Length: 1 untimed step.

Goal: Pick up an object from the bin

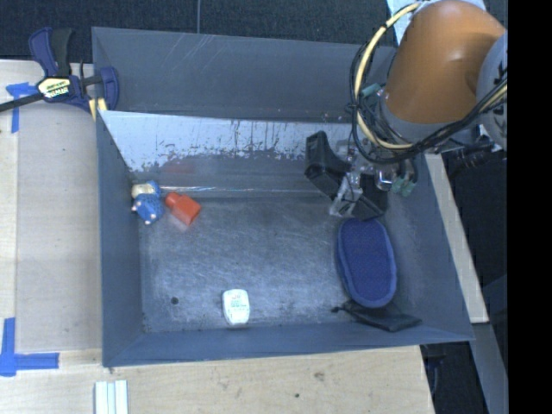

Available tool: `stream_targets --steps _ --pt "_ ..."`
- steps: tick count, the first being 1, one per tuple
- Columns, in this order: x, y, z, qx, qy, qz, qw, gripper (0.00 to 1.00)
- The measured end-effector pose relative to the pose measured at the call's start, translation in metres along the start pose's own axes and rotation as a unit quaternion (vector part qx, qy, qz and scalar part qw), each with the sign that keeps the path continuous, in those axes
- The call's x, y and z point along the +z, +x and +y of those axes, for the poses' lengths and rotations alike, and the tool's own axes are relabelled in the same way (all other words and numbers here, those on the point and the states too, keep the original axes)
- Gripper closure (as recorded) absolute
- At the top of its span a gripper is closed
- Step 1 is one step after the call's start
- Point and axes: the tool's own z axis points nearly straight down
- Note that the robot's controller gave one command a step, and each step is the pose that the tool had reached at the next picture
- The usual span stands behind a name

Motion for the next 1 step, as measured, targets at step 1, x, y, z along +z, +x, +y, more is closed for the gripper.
stream_targets --steps 1 --pt "0.0237 -0.0269 -0.0322 -0.198 0.000 0.0035 0.9802 1.00"
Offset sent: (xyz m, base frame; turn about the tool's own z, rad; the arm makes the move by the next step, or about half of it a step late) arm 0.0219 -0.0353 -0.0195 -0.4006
